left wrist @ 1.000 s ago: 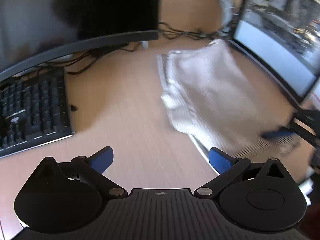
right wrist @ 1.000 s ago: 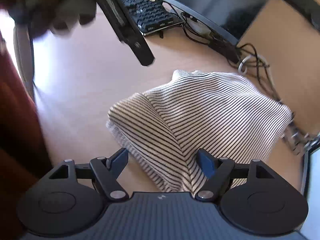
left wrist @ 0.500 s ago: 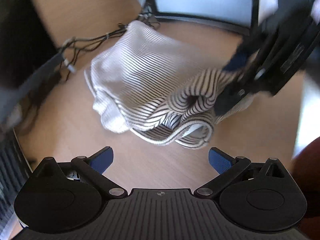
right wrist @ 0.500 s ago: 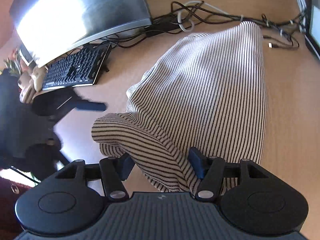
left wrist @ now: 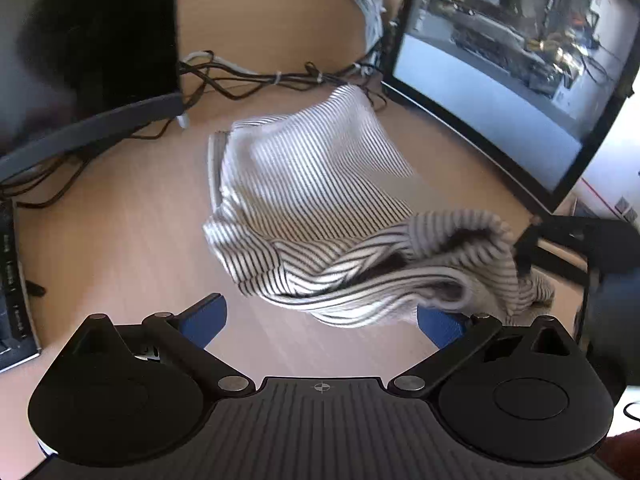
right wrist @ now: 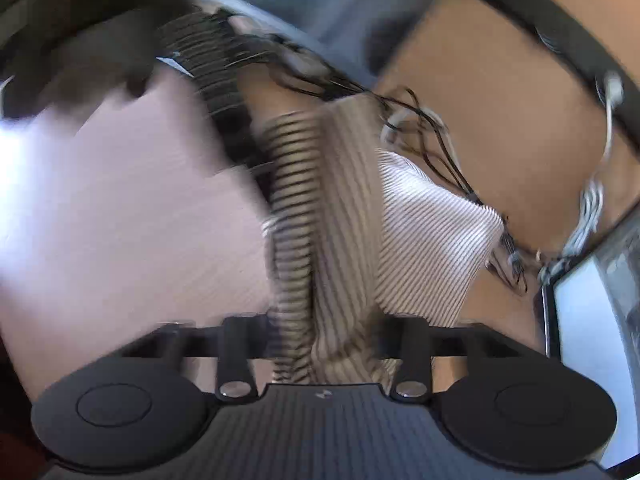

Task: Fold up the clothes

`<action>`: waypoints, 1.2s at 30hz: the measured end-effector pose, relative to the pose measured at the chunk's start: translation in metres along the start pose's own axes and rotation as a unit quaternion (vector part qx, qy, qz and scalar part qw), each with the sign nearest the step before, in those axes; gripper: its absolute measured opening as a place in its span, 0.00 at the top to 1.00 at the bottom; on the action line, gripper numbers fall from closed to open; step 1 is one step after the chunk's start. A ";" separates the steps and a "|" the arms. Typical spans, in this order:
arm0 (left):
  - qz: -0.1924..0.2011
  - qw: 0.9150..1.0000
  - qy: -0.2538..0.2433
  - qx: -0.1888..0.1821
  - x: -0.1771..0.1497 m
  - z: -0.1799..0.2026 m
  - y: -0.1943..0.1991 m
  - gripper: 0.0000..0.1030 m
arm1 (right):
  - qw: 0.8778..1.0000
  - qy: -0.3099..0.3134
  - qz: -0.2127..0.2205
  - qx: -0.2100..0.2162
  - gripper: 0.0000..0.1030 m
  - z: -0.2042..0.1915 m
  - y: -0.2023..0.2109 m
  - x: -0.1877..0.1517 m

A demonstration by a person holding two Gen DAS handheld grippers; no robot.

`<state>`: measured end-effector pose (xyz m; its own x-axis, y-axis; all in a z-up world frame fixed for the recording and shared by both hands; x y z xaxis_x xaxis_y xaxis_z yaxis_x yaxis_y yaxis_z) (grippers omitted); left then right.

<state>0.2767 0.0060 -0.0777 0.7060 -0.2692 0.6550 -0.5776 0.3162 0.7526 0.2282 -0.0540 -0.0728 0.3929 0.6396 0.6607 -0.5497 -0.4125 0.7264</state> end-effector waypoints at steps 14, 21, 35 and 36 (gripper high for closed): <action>0.044 0.990 0.126 -0.035 0.007 -0.075 0.018 0.00 | 0.982 0.083 -0.127 0.110 0.69 -0.042 0.033 -0.012; 0.036 0.997 -0.011 -0.071 0.010 0.002 -0.023 0.00 | 0.963 0.170 -0.133 0.162 0.70 -0.039 0.102 0.034; 0.003 0.993 0.110 -0.050 -0.006 -0.060 -0.011 0.03 | 0.966 0.155 -0.136 0.152 0.66 0.082 -0.042 0.039; 0.011 0.993 0.111 -0.049 -0.005 -0.060 -0.001 0.03 | 0.970 0.138 -0.128 0.151 0.59 0.087 -0.045 0.039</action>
<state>0.2990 0.0618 -0.0857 0.7732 -0.0577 0.6315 -0.5586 0.4094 0.7213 0.3323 -0.0669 -0.0626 0.2522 0.8788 0.4051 -0.2035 -0.3611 0.9100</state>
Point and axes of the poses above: each gripper's, at about its wrist camera, not at the fingertips, and y roughly against the way its jaws point, z to its right, x to its top, the point moved 10 cm from there along -y, roughly the way its jaws point, and after that the axes turned 9 degrees about x, right-handed, at the moved point
